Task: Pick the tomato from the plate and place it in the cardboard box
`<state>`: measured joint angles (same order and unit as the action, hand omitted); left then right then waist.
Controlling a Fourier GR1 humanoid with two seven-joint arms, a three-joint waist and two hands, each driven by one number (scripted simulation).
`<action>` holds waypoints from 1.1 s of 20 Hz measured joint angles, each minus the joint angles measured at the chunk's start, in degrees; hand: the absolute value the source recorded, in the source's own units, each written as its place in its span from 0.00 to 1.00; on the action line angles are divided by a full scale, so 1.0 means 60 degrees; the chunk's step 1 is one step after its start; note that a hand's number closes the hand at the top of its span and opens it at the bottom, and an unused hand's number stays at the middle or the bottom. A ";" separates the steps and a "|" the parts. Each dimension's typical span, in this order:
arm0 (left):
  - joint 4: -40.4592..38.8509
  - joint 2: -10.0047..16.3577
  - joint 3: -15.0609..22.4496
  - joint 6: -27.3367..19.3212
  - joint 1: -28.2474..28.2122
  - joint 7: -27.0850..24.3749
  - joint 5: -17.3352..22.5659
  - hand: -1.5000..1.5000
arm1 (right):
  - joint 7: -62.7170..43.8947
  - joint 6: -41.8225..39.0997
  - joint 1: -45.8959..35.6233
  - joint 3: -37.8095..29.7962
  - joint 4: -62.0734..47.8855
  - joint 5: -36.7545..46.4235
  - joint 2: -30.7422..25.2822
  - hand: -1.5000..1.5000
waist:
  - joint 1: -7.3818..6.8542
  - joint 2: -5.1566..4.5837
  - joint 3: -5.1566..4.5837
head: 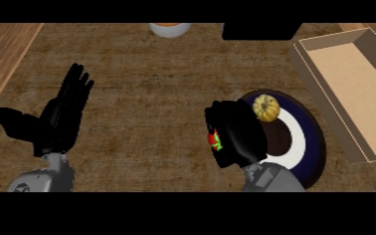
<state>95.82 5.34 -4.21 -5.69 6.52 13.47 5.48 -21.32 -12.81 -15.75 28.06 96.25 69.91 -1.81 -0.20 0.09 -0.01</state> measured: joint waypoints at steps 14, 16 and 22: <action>-0.0139 -0.0051 -0.0053 0.0118 -0.0248 -0.0326 0.0025 0.50 | -0.2272 0.0047 -0.1618 -0.3023 0.2578 -0.0599 -0.0140 1.00 | 0.0064 -0.0003 0.0000; -0.0076 0.0071 -0.0177 0.0137 -0.0075 -0.0099 0.0124 0.50 | -0.2327 -0.0194 -0.1965 -0.3768 0.2543 -0.0906 -0.0375 1.00 | 0.0052 -0.0005 -0.0001; 0.0117 0.0068 -0.0165 0.0177 -0.0242 -0.0133 0.0105 0.50 | -0.1829 -0.0222 -0.2406 -0.5404 0.1503 -0.1604 -0.1239 1.00 | 0.0008 -0.0018 0.0002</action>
<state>96.52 5.74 -5.20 -4.62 5.06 12.68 6.11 -32.29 -14.14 -30.18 -4.37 105.27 60.28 -9.24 -0.15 -0.02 0.00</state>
